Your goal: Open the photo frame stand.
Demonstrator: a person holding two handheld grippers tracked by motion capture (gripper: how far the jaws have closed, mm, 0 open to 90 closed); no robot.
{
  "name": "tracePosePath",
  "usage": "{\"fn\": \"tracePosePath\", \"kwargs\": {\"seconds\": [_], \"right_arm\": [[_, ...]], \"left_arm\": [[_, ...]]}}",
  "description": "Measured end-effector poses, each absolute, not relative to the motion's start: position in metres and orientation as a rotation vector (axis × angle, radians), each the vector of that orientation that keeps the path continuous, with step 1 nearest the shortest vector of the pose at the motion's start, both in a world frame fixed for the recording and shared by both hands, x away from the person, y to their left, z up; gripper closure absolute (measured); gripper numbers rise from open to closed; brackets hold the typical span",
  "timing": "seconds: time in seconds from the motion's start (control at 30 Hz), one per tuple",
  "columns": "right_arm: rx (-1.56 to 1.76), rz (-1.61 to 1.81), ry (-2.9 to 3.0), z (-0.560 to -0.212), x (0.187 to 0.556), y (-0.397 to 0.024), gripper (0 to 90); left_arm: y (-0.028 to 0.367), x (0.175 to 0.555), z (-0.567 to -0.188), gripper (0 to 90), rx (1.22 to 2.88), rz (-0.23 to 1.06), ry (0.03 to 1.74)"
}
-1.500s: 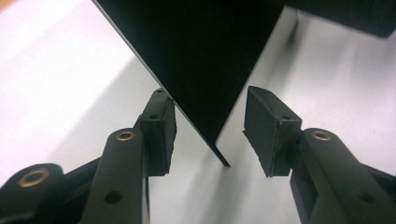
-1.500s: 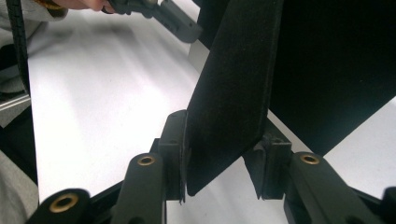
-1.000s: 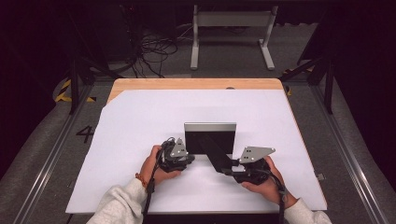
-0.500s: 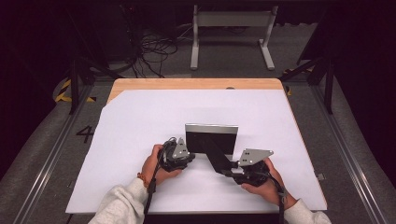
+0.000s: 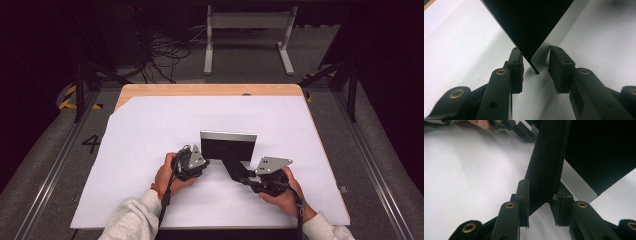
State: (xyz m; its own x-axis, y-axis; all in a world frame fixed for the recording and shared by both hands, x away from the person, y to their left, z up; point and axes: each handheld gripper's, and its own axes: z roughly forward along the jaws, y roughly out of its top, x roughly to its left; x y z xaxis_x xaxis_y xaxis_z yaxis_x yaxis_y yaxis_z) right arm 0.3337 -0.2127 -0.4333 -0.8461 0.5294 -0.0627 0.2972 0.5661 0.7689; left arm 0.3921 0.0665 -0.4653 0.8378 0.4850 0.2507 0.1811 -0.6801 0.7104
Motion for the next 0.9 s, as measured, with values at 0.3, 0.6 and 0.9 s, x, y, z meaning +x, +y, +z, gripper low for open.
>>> {"fn": "tracePosePath", "kwargs": {"seconds": [0.3, 0.6, 0.9], "right_arm": [[0.693, 1.128, 2.507, -0.4349, 0.3379, -0.2145, 70.9], [0.683, 1.117, 2.51, -0.4364, 0.3347, -0.214, 71.9], [0.71, 1.154, 2.506, -0.4359, 0.3323, -0.2185, 74.3]], "left_arm": [[0.067, 0.3946, -0.4658, 67.5, 2.295, 0.549, 0.485], [0.0698, 0.3944, -0.4637, 65.1, 2.275, 0.517, 0.466], [0.071, 0.3929, -0.4604, 67.9, 2.264, 0.51, 0.446]]}}
